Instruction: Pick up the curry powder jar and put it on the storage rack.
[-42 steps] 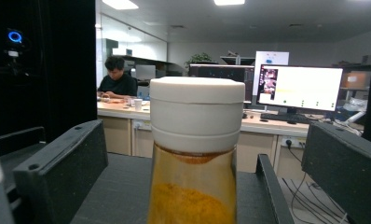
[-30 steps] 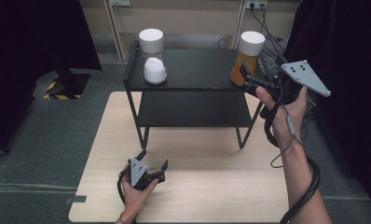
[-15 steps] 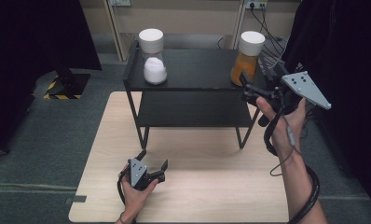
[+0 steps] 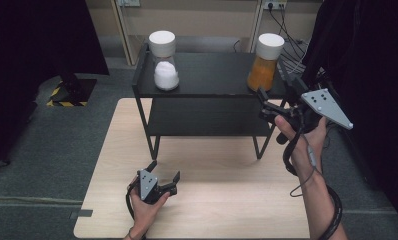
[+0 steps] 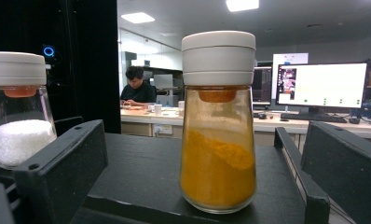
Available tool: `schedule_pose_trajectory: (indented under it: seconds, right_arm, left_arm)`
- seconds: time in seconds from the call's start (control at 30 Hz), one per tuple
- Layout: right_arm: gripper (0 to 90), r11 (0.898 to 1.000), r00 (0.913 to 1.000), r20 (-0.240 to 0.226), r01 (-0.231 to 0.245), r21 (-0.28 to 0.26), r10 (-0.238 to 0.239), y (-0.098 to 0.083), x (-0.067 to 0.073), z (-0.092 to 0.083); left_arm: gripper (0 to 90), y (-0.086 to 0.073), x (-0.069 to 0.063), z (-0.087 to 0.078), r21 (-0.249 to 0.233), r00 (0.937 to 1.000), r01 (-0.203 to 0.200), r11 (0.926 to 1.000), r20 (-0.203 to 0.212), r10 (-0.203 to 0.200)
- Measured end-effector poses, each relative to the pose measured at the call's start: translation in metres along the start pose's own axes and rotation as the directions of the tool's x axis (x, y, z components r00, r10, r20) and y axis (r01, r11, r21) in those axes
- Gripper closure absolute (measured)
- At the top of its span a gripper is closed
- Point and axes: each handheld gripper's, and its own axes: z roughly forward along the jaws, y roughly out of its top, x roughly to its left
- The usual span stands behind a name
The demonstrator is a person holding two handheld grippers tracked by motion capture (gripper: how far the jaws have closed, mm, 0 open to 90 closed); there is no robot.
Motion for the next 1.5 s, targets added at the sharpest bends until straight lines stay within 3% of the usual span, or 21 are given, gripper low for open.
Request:
schedule_pose_trajectory:
  seconds: [1.5]
  right_arm:
    - [0.9,0.997,0.9985,-0.01,-0.053,0.053,0.054,-0.064,-0.011,-0.025]
  left_arm:
    - [6.5,0.0,0.0,0.0,-0.002,1.0,0.007,1.0,0.0,-0.007]
